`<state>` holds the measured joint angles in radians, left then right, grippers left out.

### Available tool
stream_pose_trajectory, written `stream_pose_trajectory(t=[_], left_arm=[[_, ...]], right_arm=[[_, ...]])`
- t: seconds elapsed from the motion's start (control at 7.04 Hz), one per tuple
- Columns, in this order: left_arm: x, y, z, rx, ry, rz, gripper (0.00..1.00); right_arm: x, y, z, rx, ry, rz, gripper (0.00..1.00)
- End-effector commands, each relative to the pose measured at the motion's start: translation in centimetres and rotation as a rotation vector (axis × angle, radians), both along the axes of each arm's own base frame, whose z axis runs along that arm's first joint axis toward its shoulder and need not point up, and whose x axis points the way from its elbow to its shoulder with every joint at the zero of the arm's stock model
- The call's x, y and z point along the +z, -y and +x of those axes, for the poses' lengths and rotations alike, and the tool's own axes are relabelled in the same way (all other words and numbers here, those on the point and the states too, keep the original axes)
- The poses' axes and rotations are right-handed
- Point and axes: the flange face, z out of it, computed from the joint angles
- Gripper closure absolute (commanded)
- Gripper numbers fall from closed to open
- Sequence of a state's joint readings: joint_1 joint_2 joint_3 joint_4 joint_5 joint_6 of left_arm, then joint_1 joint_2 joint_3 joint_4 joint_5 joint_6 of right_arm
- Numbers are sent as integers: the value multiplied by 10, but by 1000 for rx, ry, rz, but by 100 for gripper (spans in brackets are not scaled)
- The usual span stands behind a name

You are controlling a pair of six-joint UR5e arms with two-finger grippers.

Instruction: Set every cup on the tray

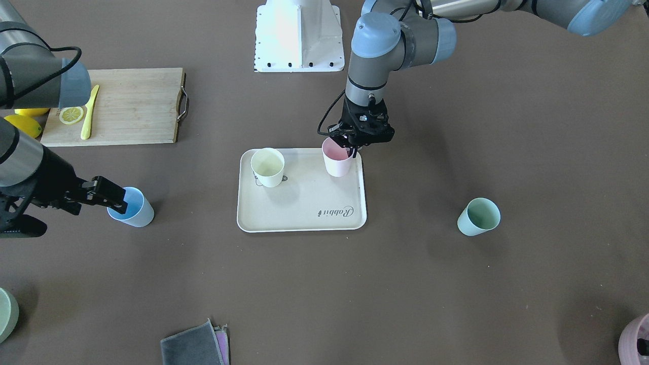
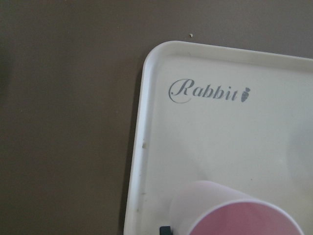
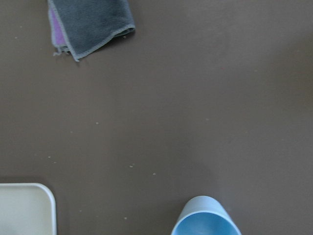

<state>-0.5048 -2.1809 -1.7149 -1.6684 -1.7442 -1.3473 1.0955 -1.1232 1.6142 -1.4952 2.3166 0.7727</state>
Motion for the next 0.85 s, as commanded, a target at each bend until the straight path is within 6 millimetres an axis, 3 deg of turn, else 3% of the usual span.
stream_pose_trajectory(t=[0.0, 0.14, 0.28, 0.43, 0.71], left_arm=[[3, 16, -2, -47, -14, -24, 61], [2, 23, -8, -60, -16, -23, 18], [-1, 32, -19, -69, -22, -22, 2], [-7, 46, -36, -78, -34, -30, 2], [-14, 68, -73, -50, -59, -21, 2]], right_arm=[[33, 8, 13, -10, -66, -2, 0], [51, 8, 8, -18, -81, -24, 0], [64, 0, 1, -29, -95, -37, 0], [76, -9, -2, -37, -105, -49, 0], [74, -28, -31, -45, -85, -46, 0]])
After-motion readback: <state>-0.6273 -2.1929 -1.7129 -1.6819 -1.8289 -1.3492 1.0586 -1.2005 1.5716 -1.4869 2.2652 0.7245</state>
